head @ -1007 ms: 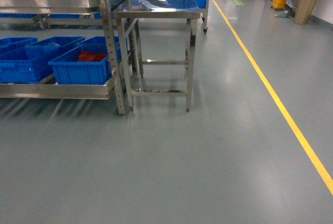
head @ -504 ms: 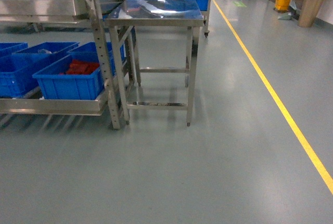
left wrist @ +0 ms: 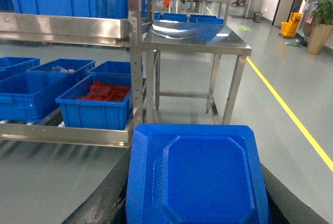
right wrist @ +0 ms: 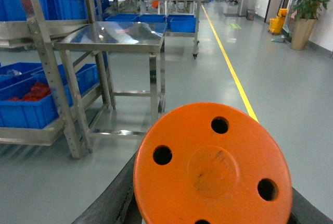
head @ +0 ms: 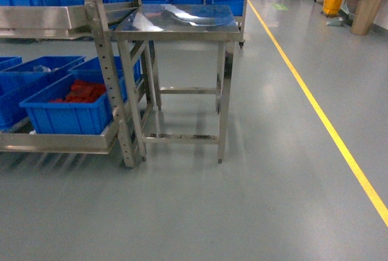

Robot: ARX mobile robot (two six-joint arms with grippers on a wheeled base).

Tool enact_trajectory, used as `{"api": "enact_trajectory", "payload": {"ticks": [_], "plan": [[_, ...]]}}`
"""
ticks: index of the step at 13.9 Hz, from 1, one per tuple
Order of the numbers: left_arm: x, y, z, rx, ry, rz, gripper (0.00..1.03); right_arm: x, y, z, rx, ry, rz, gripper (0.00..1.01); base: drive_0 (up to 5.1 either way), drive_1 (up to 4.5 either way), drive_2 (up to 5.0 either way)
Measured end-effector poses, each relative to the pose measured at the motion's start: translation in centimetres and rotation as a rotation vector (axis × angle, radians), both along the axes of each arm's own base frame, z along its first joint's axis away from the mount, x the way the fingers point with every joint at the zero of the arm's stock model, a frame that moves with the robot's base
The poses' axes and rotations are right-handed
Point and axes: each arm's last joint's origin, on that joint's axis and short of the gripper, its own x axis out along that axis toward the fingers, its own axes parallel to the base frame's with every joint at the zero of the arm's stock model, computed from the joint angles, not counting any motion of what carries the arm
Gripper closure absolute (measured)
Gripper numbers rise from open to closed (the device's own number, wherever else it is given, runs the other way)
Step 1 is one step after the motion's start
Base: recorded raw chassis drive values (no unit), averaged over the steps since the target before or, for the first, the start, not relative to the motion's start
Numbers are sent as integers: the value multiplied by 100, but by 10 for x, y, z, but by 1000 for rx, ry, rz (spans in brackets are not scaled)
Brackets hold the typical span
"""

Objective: Sort blue parts and orange caps into right shelf containers

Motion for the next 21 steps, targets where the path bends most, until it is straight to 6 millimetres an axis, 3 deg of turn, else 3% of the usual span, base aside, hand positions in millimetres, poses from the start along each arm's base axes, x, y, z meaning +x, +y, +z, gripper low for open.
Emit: {"api": "enact_trajectory", "payload": {"ticks": [21], "plan": [[0,0,0,0,-3,-3,61,0,0,1,0,-6,-1,57,5,437,-426]]}}
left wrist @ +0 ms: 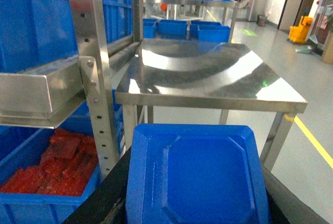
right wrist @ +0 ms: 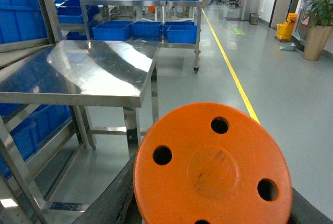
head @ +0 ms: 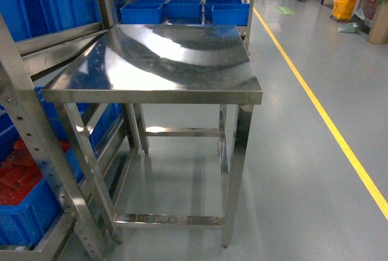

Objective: Sort blue parts and orange caps into right shelf containers

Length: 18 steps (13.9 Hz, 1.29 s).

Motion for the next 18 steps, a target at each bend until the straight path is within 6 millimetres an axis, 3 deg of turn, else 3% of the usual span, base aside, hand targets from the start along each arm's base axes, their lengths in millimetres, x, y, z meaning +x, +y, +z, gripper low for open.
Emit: {"api": "enact_trajectory", "payload": {"ticks": [18], "plan": [[0,0,0,0,2,3,61,0,0,0,0,3,0,57,5,437,-426]]}}
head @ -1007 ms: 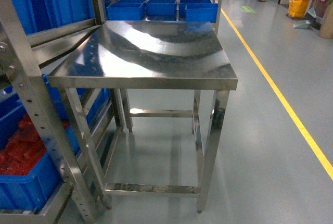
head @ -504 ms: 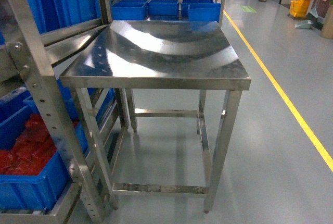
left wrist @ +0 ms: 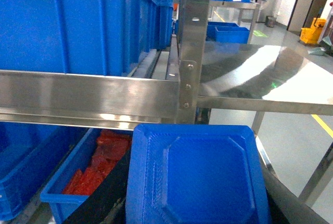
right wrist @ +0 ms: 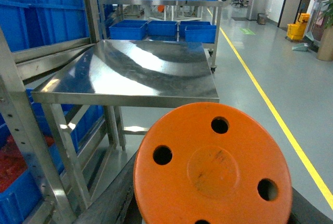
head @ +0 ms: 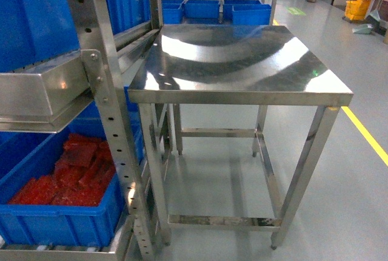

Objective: Sort blue parts and orange caps into right shelf containers

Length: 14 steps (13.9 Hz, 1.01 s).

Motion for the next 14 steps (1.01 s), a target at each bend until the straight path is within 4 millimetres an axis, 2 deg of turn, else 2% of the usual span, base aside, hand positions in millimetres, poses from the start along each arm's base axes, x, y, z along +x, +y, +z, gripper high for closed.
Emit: {"api": "enact_trajectory", "payload": {"ticks": [14], "plan": [[0,0,0,0,0,0,61,0,0,0,0,1,1,57,5,437,-426]]}}
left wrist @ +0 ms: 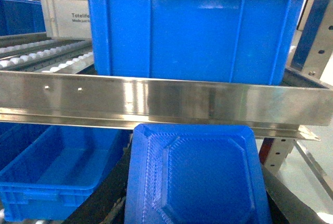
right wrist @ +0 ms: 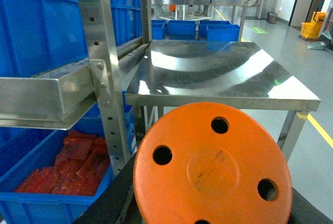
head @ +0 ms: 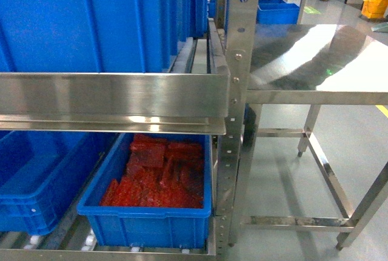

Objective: Sort blue parts and orange caps into right shelf containers

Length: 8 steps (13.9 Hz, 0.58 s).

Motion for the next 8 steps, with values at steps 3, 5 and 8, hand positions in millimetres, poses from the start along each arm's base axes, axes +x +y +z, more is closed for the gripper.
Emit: {"api": "enact_trajectory", "payload": {"ticks": [3,5,8], "plan": [[0,0,0,0,0,0,61,0,0,0,0,0,0,57,5,437,-426],[0,0,0,0,0,0,61,0,0,0,0,-1,0,57,5,437,-426],[0,0,0,0,2,0,61,0,0,0,0,1,0,57,-163,373,-202]]}}
